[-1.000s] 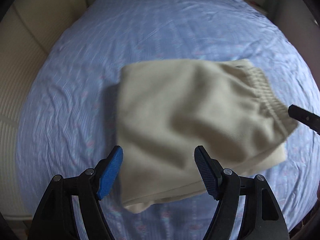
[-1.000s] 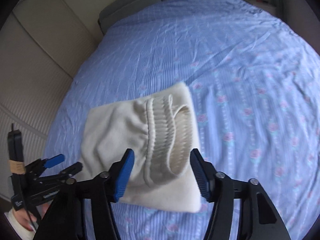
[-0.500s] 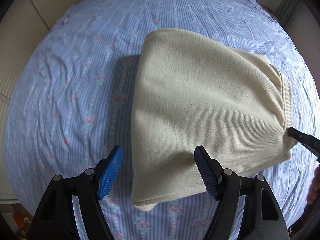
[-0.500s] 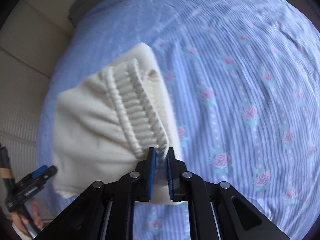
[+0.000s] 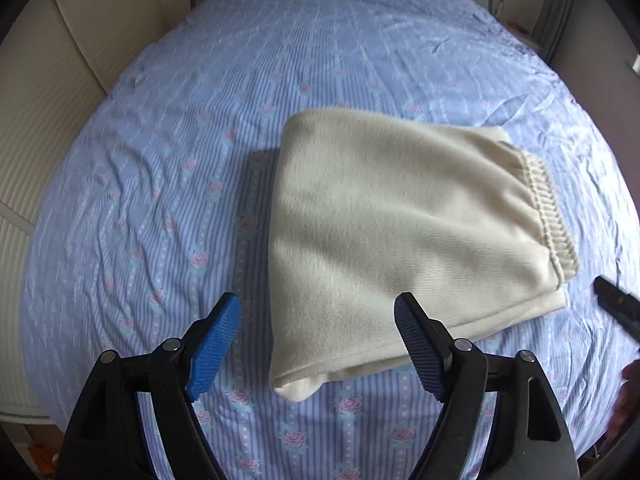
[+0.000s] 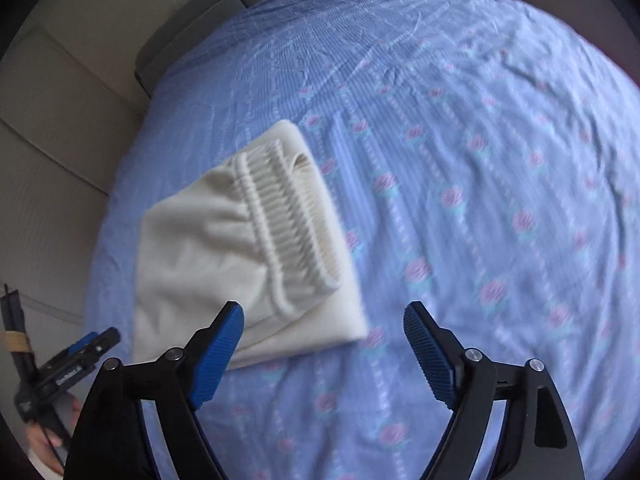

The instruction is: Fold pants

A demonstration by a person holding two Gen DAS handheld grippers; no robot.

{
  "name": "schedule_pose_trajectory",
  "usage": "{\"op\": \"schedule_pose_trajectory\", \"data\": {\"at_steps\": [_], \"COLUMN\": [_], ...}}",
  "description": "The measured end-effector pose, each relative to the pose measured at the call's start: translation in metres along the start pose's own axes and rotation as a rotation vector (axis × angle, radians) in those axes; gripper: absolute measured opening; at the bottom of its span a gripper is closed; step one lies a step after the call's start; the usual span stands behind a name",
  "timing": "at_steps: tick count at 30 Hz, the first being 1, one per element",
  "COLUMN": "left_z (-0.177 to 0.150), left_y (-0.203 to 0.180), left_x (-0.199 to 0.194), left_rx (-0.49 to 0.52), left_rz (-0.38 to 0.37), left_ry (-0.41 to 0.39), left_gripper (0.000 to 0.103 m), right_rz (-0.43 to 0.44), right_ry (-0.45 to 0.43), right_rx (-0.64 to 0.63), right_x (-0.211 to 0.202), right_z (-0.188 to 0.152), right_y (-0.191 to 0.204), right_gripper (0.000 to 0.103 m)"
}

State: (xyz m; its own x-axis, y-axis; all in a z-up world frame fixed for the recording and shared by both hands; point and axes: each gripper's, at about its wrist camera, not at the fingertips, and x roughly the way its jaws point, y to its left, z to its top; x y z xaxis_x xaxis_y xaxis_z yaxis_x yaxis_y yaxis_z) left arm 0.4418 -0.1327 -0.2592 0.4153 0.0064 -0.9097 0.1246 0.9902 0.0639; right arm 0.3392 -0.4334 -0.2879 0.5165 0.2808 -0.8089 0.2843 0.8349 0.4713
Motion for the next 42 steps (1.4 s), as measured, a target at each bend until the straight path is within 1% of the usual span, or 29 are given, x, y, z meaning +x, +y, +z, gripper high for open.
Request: {"op": "schedule_pose_trajectory", "data": {"at_steps": [2,3,5,8,11,13,15,17,21,25,28,31,33,35,36,39,41,42], "left_z": [-0.003,-0.006,-0.01,-0.016,-0.02,-0.022,-0.025,-0.027,-0.029,-0.028,-0.019,-0.008,0.001,0.008,0.012,0.023,0.034,0.038], "left_y": [-0.001,-0.001,-0.001,0.001,0.007,0.014,0.023,0.029,0.038,0.048,0.059,0.066,0.068,0.069,0.069,0.073,0.075,0.075], "left_x": [-0.003,-0.004,-0.004,0.0,0.005,0.009,0.015,0.02,0.027,0.033,0.038,0.044,0.049,0.055,0.059,0.072,0.085,0.09], "left_rx": [0.008,0.015,0.022,0.041,0.042,0.018,-0.017,-0.041,-0.063,-0.068,-0.087,-0.079,-0.056,-0.04,-0.031,-0.04,-0.049,-0.043], "left_rz": [-0.001,-0.006,-0.012,-0.025,-0.021,-0.039,-0.069,-0.093,-0.119,-0.139,-0.199,-0.262,-0.297,-0.321,-0.338,-0.395,-0.432,-0.437], "left_ry": [-0.017,-0.028,-0.044,-0.067,-0.099,-0.115,-0.113,-0.111,-0.115,-0.132,-0.138,-0.145,-0.142,-0.129,-0.118,-0.094,-0.067,-0.06], "left_gripper": [0.08,0.08,0.08,0.08,0.08,0.08,0.08,0.08,0.08,0.081,0.081,0.082,0.083,0.083,0.083,0.083,0.083,0.083], "right_rz": [0.072,0.101,0.161,0.249,0.295,0.334,0.356,0.38,0.349,0.287,0.235,0.174,0.112,0.058,0.045,0.026,0.015,0.008], "right_ry": [-0.003,-0.005,-0.004,-0.03,-0.049,-0.082,-0.127,-0.168,-0.212,-0.243,-0.249,-0.251,-0.239,-0.236,-0.235,-0.227,-0.218,-0.214], "right_rx": [0.064,0.107,0.174,0.262,0.313,0.344,0.361,0.386,0.406,0.423,0.427,0.394,0.351,0.306,0.298,0.284,0.28,0.274], "right_x": [0.003,0.013,0.027,0.049,0.072,0.08,0.086,0.091,0.107,0.118,0.124,0.127,0.124,0.124,0.122,0.116,0.113,0.113], "right_z": [-0.014,-0.016,-0.031,-0.053,-0.061,-0.065,-0.065,-0.062,-0.048,-0.027,-0.008,0.009,0.009,0.013,0.012,0.016,0.018,0.019], "right_y": [-0.007,-0.013,-0.018,-0.026,-0.031,-0.031,-0.03,-0.029,-0.024,-0.021,-0.013,-0.003,0.0,0.007,0.01,0.013,0.015,0.016], "right_gripper": [0.085,0.085,0.085,0.085,0.087,0.092,0.1,0.103,0.103,0.103,0.103,0.102,0.096,0.086,0.08,0.068,0.066,0.065]}}
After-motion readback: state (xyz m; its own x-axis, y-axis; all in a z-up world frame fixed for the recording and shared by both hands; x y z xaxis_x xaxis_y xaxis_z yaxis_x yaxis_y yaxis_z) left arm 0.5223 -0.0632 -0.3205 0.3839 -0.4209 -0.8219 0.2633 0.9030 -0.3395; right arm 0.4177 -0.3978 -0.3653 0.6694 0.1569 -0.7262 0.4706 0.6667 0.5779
